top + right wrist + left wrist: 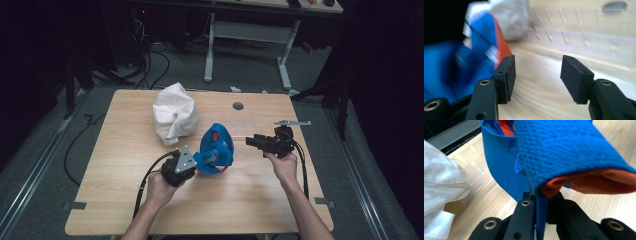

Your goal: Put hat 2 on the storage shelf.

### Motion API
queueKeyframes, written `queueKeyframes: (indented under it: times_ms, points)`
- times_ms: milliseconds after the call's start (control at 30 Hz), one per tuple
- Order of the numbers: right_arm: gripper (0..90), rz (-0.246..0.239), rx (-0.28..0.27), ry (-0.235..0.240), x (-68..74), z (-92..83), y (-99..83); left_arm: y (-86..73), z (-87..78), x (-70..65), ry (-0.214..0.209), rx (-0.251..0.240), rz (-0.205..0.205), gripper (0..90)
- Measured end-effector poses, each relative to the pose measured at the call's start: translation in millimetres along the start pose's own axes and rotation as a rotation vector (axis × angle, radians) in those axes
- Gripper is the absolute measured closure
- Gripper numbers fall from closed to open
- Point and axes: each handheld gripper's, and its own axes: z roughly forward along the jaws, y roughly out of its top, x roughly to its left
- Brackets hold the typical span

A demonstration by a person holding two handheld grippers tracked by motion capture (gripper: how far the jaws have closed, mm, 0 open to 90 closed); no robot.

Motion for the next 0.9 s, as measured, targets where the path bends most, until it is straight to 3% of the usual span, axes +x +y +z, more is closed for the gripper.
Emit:
queueKeyframes:
  times_ms: [167, 200, 233, 333, 500, 667, 900]
  points:
    - [46.0, -0.077, 0.021, -0.141, -5.1, 8.7, -26.1, 11.1, 4.0, 7.9, 0.016, -0.015, -0.071, 86.8]
    - [45.7, -0.089, 0.071, -0.171, -6.4, 12.6, -31.4, 13.0, 5.2, 8.9, 0.017, -0.019, -0.078, 86.8]
    - [45.5, -0.111, 0.084, -0.193, -7.2, 15.3, -35.3, 16.1, 6.6, 10.1, 0.017, -0.023, -0.087, 86.7]
    - [45.3, -0.164, 0.074, -0.276, -10.9, 20.9, -55.4, 26.5, 11.6, 12.9, 0.018, -0.039, -0.119, 86.7]
    - [42.8, -0.158, 0.06, -0.339, -19.7, 21.6, -77.8, 45.5, 23.7, 19.1, 0.029, -0.073, -0.159, 86.7]
    - [39.9, -0.193, 0.029, -0.406, -24.1, 19.9, -92.9, 60.8, 35.6, 25.1, 0.038, -0.105, -0.202, 86.7]
    - [37.4, -0.204, 0.044, -0.44, -26.6, 22.0, -100.2, 77.7, 52.3, 35.8, 0.067, -0.147, -0.267, 86.7]
